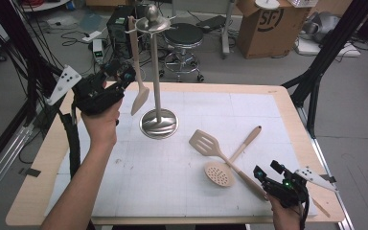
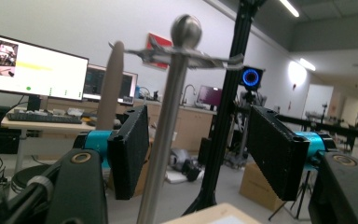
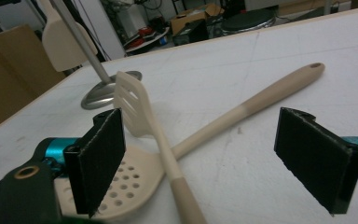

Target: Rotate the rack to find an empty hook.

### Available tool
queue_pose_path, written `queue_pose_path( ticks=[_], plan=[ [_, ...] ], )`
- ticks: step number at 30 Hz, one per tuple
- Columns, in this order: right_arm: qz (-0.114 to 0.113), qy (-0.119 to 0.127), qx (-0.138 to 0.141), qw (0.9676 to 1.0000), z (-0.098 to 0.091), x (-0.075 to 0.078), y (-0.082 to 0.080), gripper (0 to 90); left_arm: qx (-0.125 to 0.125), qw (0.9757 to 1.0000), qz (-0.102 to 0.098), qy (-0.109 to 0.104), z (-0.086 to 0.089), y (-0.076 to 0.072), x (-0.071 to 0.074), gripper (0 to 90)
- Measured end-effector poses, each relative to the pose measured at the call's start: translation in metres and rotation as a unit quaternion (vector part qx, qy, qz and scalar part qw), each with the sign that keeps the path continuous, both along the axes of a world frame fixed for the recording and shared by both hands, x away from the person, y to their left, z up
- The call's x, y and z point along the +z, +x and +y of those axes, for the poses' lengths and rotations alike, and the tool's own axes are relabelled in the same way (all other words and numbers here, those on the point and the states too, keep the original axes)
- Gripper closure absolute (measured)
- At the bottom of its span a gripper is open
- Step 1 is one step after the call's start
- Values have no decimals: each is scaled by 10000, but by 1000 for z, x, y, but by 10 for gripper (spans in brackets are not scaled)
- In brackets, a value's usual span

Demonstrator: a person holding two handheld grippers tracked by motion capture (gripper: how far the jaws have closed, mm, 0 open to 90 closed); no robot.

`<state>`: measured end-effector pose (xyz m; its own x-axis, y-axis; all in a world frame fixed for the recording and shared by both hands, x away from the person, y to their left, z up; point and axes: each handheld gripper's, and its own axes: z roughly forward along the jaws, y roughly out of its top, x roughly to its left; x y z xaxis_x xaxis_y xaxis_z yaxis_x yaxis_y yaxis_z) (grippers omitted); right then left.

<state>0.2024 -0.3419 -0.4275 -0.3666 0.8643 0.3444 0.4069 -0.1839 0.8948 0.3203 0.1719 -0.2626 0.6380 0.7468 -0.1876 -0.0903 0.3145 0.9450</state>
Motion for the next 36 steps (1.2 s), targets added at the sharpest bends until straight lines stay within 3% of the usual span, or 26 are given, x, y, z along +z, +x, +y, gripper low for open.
queue_pose_path(
  ticks=[7,11,15,20,27,31,34,36],
  plan=[
    [-1,-19,161,9999,9,13,5,154,-177,9995,186,206,8,-21,-31,385],
    [-9,-83,214,9997,13,18,12,154,-223,9991,363,66,17,-35,-53,381],
    [80,-106,258,9996,15,16,20,155,-228,9982,538,164,22,-46,-72,381],
    [214,-98,366,9991,16,15,31,155,-214,9974,646,249,26,-56,-93,380],
    [261,-136,469,9985,21,18,40,158,-166,9943,966,418,26,-61,-129,379],
    [308,-190,526,9980,24,18,42,163,-182,9926,1083,517,26,-63,-137,379],
    [327,-200,567,9977,27,18,44,163,-167,9922,1052,649,29,-68,-141,377],
    [338,-212,598,9974,29,19,45,163,-162,9904,1167,720,33,-69,-146,371]
  ],
)
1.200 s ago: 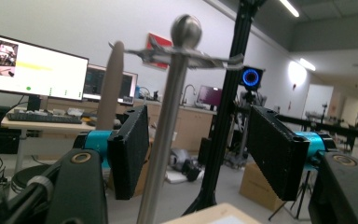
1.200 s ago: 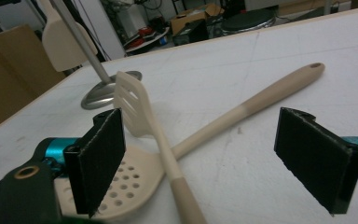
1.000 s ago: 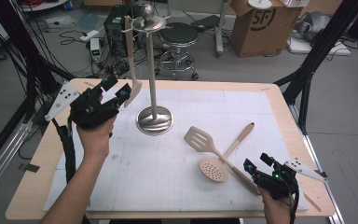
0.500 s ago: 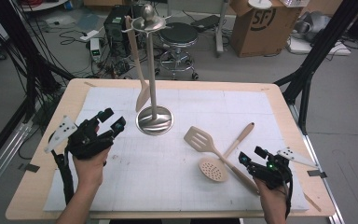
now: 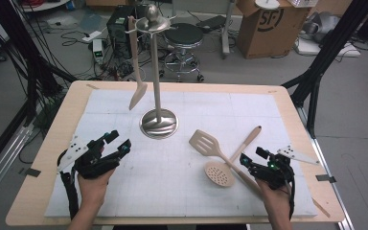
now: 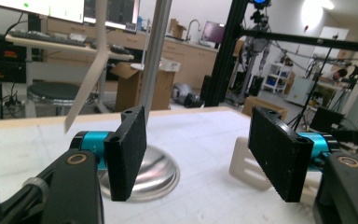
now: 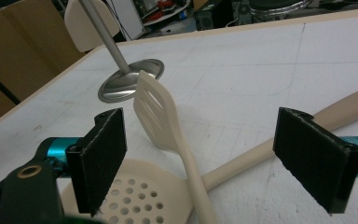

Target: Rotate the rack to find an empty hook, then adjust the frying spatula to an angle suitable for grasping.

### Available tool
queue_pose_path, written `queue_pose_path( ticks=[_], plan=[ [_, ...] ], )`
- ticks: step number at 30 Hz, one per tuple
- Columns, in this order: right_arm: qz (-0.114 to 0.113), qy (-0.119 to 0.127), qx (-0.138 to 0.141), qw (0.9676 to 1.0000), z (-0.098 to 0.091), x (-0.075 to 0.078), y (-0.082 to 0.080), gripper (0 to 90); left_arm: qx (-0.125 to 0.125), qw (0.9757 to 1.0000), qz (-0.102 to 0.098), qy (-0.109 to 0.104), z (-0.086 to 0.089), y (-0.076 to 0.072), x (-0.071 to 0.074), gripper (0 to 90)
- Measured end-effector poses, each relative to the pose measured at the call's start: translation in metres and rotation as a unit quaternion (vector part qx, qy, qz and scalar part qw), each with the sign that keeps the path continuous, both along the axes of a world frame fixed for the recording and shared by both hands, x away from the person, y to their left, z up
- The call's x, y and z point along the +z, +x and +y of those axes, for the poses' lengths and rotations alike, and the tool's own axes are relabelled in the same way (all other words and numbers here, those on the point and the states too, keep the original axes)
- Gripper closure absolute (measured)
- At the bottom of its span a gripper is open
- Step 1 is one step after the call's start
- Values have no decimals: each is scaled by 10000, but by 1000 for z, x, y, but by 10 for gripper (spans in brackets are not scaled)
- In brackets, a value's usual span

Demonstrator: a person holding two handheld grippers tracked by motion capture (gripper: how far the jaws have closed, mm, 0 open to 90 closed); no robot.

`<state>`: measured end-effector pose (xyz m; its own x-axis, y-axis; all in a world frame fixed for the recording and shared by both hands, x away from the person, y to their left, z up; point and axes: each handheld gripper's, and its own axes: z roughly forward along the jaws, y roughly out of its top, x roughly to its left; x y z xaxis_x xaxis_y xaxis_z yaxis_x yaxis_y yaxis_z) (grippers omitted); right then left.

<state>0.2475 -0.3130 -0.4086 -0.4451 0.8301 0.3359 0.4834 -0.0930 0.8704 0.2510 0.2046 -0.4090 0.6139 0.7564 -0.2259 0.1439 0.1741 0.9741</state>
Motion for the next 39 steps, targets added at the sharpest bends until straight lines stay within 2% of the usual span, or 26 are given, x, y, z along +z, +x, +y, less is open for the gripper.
queue_pose_path(
  ticks=[4,6,7,9,10,11,12,14,17,19,21,24,25,26,28,30,36,39],
  plan=[
    [-27,-64,62,10000,5,2,4,163,100,9997,195,136,7,-2,-13,364],
    [-27,-102,111,9999,10,3,6,168,135,9993,329,93,9,-2,-17,360],
    [-16,-117,155,9998,13,3,7,217,141,9992,355,95,9,-2,-18,358],
    [9,-151,462,9988,17,4,9,414,123,9993,343,108,8,-3,-19,357],
    [17,-294,555,9980,20,4,11,505,108,9993,332,124,7,-3,-18,357],
    [81,-404,624,9972,23,4,13,634,97,9993,312,154,7,-4,-18,358],
    [162,-465,721,9962,26,3,15,662,71,9994,303,164,6,-4,-18,358],
    [315,-564,857,9942,32,1,21,786,77,9994,265,201,6,-5,-18,358],
    [456,-707,1044,9910,42,-1,29,894,84,9994,268,213,8,-5,-18,356],
    [555,-814,1116,9889,49,-2,35,895,105,9994,261,188,10,-5,-18,355],
    [799,-957,1184,9851,56,-5,43,895,110,9994,261,205,11,-6,-18,355],
    [1149,-1229,1402,9757,65,-12,52,895,91,9993,281,223,10,-6,-19,355],
    [1359,-1375,1552,9688,72,-17,56,895,68,9993,282,234,9,-6,-19,357],
    [1359,-1375,1552,9688,72,-17,56,895,45,9992,286,259,9,-7,-19,357],
    [1487,-1637,1635,9614,80,-22,60,895,19,9993,275,264,7,-7,-19,358],
    [1610,-1765,1654,9569,84,-24,64,895,-5,9992,271,284,6,-7,-19,358],
    [1834,-1845,1541,9532,84,-28,75,896,-85,9991,251,327,1,-8,-19,360],
    [1868,-1774,1464,9551,82,-28,78,897,-106,9990,257,341,0,-9,-19,361]
  ],
)
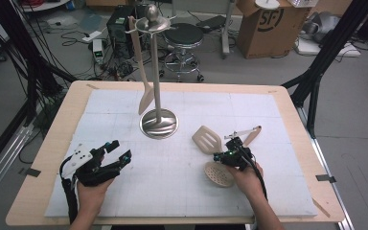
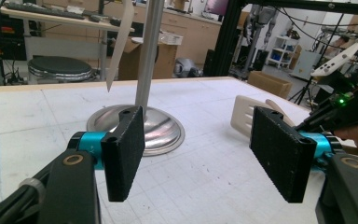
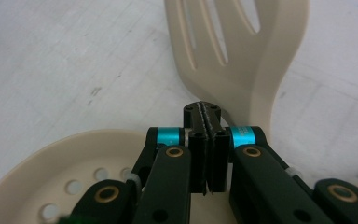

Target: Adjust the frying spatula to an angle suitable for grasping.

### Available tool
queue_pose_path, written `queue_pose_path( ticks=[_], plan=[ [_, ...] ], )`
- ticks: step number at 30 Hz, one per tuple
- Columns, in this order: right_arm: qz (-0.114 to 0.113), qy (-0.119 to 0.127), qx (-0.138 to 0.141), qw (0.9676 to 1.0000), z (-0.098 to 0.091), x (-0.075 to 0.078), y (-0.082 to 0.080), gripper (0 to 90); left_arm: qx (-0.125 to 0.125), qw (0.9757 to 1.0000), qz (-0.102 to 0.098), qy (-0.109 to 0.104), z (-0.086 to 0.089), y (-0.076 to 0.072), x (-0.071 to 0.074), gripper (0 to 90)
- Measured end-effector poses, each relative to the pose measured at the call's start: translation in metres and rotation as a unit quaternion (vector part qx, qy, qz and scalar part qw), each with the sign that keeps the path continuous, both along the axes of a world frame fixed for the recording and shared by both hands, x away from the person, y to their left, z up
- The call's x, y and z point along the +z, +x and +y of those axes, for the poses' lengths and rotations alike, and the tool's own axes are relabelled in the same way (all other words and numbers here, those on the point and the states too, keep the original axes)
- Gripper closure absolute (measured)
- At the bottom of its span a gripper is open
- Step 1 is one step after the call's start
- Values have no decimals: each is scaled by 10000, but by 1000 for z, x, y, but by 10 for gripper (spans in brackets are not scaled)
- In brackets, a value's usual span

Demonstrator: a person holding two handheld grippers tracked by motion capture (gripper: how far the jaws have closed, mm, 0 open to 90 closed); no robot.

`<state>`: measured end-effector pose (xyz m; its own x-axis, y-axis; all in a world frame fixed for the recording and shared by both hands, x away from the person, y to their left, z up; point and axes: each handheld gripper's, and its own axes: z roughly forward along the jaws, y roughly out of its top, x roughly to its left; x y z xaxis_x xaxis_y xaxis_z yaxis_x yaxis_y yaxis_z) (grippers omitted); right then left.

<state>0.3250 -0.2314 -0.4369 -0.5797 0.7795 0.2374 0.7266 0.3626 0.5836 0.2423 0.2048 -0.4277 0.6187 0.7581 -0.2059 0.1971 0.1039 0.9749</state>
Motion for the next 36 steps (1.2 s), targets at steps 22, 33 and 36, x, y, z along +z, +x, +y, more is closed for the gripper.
queue_pose_path(
  ticks=[22,33,36],
  plan=[
    [-186,-350,-785,9961,-23,-2,6,899,14,10000,7,-21,1,-3,0,366],
    [-684,-446,-1256,9887,-36,-3,4,900,35,10000,14,-19,1,-3,0,367],
    [-827,-460,-1412,9854,-40,1,3,900,38,10000,30,-16,1,-3,0,367]
  ],
)
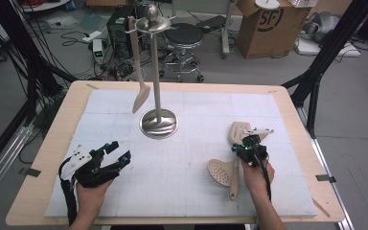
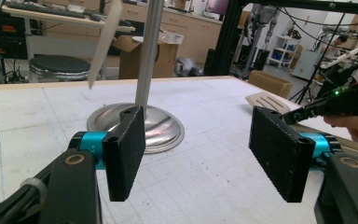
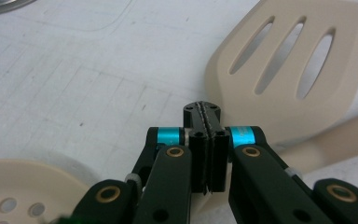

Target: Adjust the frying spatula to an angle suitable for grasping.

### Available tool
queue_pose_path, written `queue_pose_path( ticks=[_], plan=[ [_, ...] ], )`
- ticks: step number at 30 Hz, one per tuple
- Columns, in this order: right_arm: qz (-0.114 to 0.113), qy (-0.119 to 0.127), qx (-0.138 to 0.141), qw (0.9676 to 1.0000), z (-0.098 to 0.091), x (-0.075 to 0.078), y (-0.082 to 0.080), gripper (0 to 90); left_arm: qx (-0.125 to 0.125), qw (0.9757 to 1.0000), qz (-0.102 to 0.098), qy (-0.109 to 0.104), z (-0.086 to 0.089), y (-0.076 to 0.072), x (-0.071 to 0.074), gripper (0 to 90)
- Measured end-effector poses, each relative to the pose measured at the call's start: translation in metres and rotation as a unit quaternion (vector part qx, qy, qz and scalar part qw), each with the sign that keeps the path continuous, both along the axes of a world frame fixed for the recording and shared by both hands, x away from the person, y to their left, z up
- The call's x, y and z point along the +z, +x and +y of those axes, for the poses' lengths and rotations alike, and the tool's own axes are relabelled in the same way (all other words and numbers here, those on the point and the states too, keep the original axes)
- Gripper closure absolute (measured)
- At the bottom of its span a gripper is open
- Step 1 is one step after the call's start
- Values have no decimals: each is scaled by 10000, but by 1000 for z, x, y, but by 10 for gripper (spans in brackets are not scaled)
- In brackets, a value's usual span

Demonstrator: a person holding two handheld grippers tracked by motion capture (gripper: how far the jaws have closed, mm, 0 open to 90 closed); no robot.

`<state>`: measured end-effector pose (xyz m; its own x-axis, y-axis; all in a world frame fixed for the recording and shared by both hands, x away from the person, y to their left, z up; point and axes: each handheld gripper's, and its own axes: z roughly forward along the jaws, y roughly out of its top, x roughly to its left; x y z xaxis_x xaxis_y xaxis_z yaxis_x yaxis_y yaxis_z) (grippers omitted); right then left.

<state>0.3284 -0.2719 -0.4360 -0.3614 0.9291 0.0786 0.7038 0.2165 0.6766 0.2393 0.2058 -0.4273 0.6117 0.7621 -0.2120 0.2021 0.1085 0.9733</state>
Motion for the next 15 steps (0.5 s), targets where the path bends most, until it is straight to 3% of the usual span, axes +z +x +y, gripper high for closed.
queue_pose_path(
  ticks=[5,8,15],
  plan=[
    [-103,-73,-145,9998,-5,6,-2,900,0,10000,2,-2,0,0,0,368],
    [-90,78,-167,9998,-10,6,-5,900,-7,10000,1,6,0,1,-1,368],
    [-152,-189,-164,9996,-13,6,-5,900,-5,10000,-3,7,-1,0,0,369]
  ],
)
